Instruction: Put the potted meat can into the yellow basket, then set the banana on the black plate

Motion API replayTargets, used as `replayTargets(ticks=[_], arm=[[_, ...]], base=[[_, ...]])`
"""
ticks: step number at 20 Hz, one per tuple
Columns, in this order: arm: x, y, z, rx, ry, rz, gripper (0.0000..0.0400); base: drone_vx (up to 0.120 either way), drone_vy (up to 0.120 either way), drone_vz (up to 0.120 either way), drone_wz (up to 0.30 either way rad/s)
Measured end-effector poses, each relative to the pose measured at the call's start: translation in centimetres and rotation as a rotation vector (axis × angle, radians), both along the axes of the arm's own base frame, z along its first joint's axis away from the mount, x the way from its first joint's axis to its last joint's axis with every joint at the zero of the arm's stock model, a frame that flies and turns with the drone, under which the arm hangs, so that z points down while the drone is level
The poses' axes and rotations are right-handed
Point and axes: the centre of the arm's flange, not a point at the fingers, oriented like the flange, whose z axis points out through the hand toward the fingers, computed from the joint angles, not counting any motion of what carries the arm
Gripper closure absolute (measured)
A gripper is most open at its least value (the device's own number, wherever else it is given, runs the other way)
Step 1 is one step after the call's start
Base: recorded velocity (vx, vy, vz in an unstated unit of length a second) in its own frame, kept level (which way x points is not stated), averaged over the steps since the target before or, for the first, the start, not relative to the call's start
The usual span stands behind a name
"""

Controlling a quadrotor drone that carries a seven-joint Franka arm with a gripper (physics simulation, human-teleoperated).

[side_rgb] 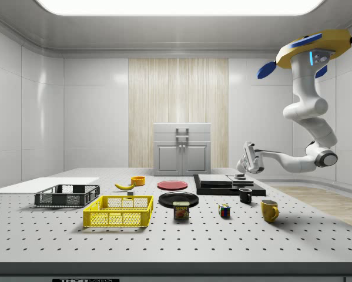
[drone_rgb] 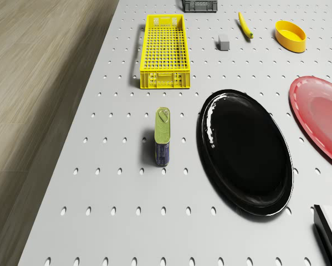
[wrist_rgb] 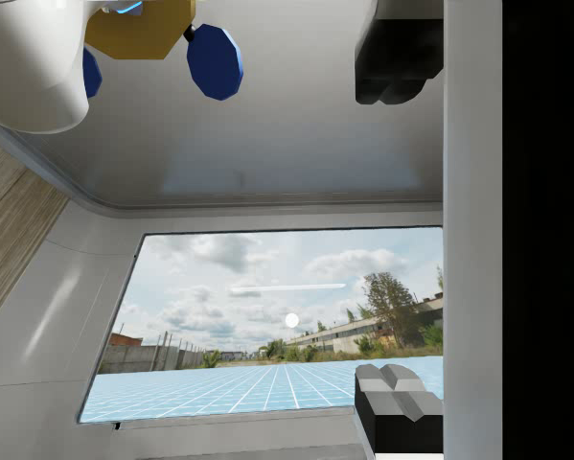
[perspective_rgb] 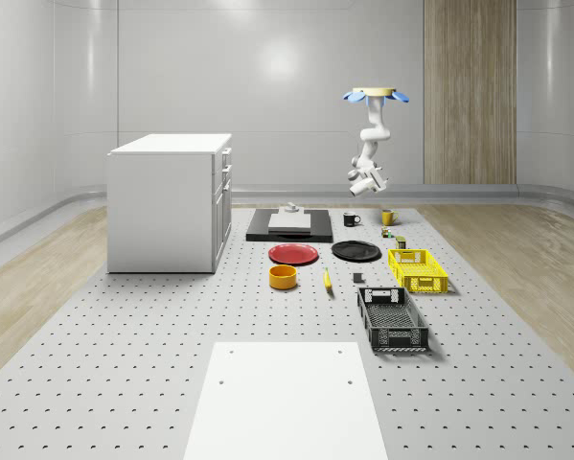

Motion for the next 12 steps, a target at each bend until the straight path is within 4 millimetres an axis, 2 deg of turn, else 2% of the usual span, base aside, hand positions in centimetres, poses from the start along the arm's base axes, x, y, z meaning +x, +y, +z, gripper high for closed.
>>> replayTargets(ticks=[3,6,9,12], arm=[[0.2,0.4,-5.0,-0.513,0.0,-0.019,0.0],[0.3,-1.5,-9.3,-0.994,0.0,-0.037,0.0],[0.4,-4.1,-11.7,-1.351,0.001,-0.049,0.0],[0.4,-6.1,-12.7,-1.581,0.003,-0.055,0.0]], base=[[0.12,0.0,-0.12,0.0],[0.12,0.0,-0.12,0.0],[0.12,0.0,-0.12,0.0],[0.12,0.0,-0.12,0.0]])
